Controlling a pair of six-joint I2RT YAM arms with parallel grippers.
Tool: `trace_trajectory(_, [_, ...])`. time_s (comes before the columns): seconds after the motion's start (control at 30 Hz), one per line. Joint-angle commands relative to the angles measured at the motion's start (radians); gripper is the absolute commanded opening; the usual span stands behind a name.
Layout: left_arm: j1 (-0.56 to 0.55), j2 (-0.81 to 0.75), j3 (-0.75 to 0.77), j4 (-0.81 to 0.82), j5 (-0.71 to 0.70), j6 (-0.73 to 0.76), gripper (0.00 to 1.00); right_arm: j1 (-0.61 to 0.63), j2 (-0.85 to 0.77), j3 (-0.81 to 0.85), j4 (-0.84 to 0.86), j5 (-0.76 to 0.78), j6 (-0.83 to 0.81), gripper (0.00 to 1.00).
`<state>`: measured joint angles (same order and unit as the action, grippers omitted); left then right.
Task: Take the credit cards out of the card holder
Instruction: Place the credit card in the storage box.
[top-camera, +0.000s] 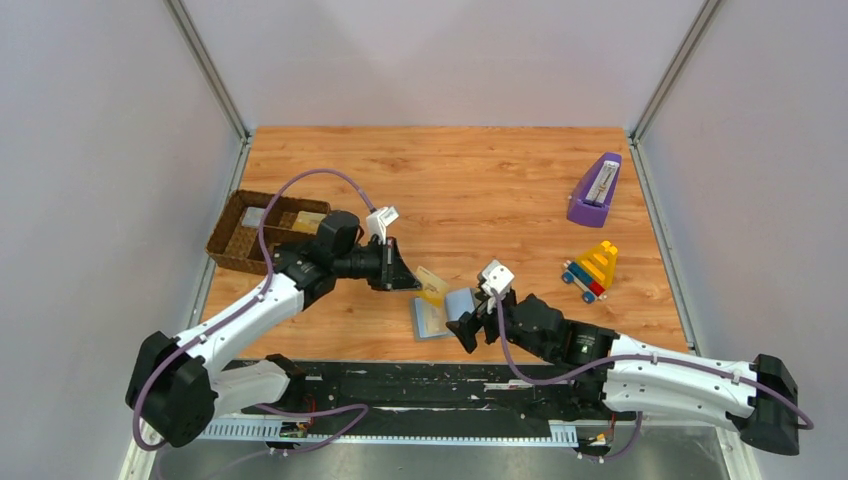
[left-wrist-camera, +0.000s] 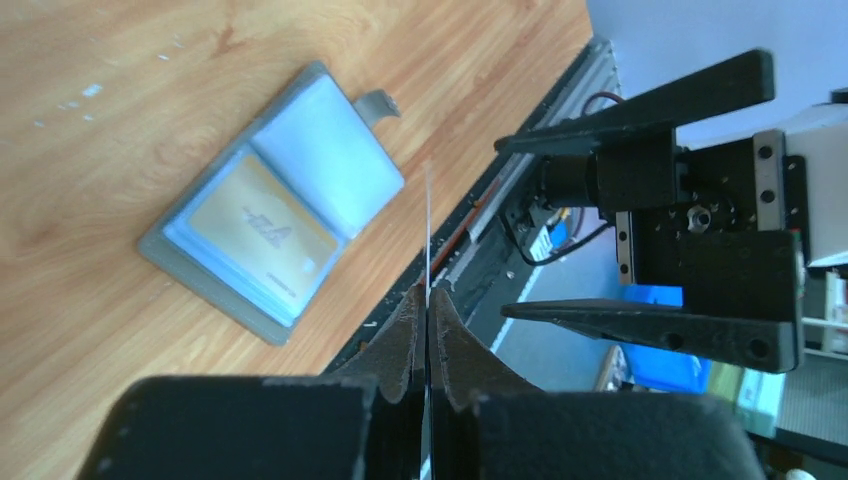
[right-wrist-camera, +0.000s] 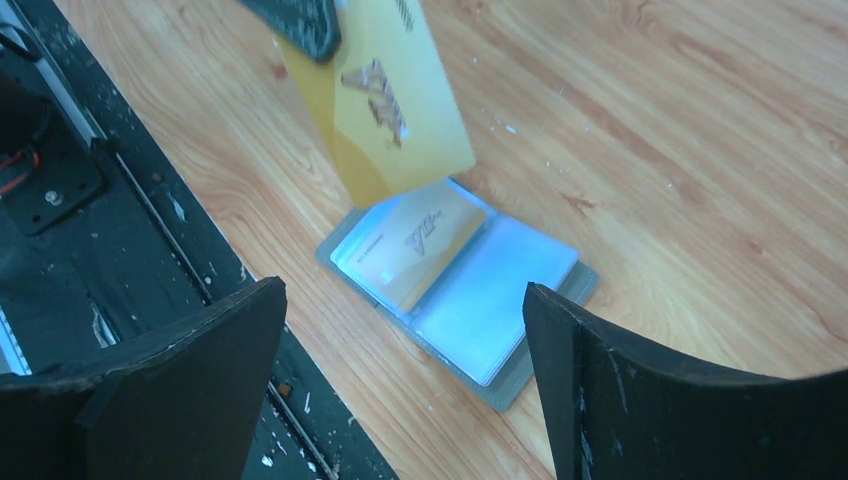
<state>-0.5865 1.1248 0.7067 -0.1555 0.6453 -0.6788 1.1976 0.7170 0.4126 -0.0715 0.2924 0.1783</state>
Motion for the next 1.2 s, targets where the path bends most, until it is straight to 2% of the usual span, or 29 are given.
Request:
trace_trajectory(0.0, [0.065, -0.037, 0.114, -0.184, -0.033, 0.132, 0.0, -0.004, 0.054, 0.069, -0.007, -0.062, 0.01, 0.91])
trace_trajectory(0.13, [0.225, -0.049, 0.195, -0.29, 0.028, 0.227, 0.0, -0.004, 0.108, 0.101, 0.001, -0.094, 0.041, 0.91])
trace_trajectory(0.23, [0.404, -0.037, 0.26, -0.371, 0.069, 0.331, 0.0, -0.004, 0.149, 0.115, 0.016, -0.131, 0.056, 0.9])
trace_trajectory(0.33, [0.538, 0.023, 0.351, -0.465, 0.096, 0.411, 0.0, -0.004, 0.174, 0.128, 0.022, -0.182, 0.052, 0.9])
trace_trajectory(0.43, [0.709, 0.079, 0.405, -0.477, 0.123, 0.447, 0.0, -0.004, 0.174, 0.127, 0.023, -0.184, 0.029, 0.9])
trace_trajectory(0.63, [0.943, 0.231, 0.511, -0.469, 0.227, 0.54, 0.0, -0.006, 0.142, 0.123, 0.002, -0.152, 0.038, 0.91])
trace_trajectory(0.73, [0.991, 0.31, 0.555, -0.499, 0.219, 0.654, 0.0, -0.006, 0.134, 0.123, 0.004, -0.179, 0.05, 0.91])
trace_trajectory(0.93, [0.995, 0.495, 0.651, -0.592, 0.196, 0.79, 0.0, -0.007, 0.146, 0.121, 0.006, -0.205, 0.037, 0.91])
trace_trajectory(1.03, [0.993, 0.606, 0.705, -0.682, 0.191, 0.83, 0.0, -0.01, 0.148, 0.121, 0.007, -0.181, 0.024, 0.92])
trace_trajectory(1.17, [0.993, 0.664, 0.73, -0.674, 0.171, 0.829, 0.0, -0.016, 0.157, 0.128, 0.012, -0.158, 0.01, 0.92])
